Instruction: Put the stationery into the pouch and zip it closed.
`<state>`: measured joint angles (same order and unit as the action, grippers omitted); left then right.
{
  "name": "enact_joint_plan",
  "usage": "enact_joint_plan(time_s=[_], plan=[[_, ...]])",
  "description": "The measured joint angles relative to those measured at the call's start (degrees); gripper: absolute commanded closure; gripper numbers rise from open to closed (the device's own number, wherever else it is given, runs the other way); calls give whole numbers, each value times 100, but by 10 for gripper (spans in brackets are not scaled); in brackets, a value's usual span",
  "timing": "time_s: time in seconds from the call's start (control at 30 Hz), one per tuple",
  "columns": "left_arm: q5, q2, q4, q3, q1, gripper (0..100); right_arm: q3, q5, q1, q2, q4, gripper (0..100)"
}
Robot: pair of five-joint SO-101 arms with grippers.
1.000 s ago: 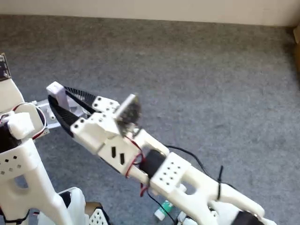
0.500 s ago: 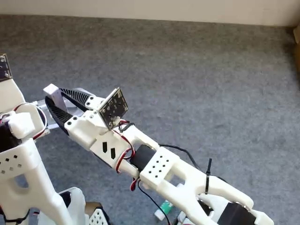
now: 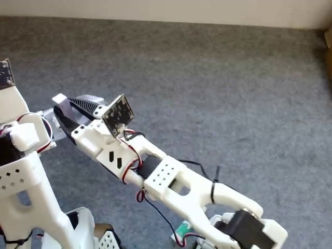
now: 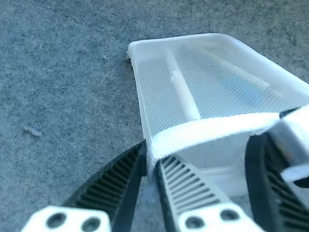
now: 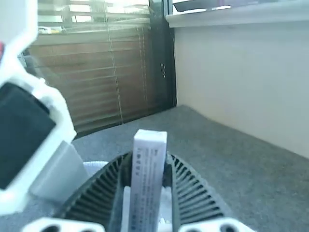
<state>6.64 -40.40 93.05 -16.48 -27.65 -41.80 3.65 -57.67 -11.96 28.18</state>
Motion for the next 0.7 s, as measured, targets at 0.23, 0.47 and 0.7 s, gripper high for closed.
enact_joint_plan(time_s=[0.23, 0.47, 0.7], plan=[[0, 9, -53, 0, 0, 989, 0, 0, 26, 545, 923, 989], [9, 9, -62, 0, 0, 989, 9, 0, 35, 624, 1002, 916], [9, 9, -53, 0, 35, 989, -9, 0, 35, 677, 976, 764]])
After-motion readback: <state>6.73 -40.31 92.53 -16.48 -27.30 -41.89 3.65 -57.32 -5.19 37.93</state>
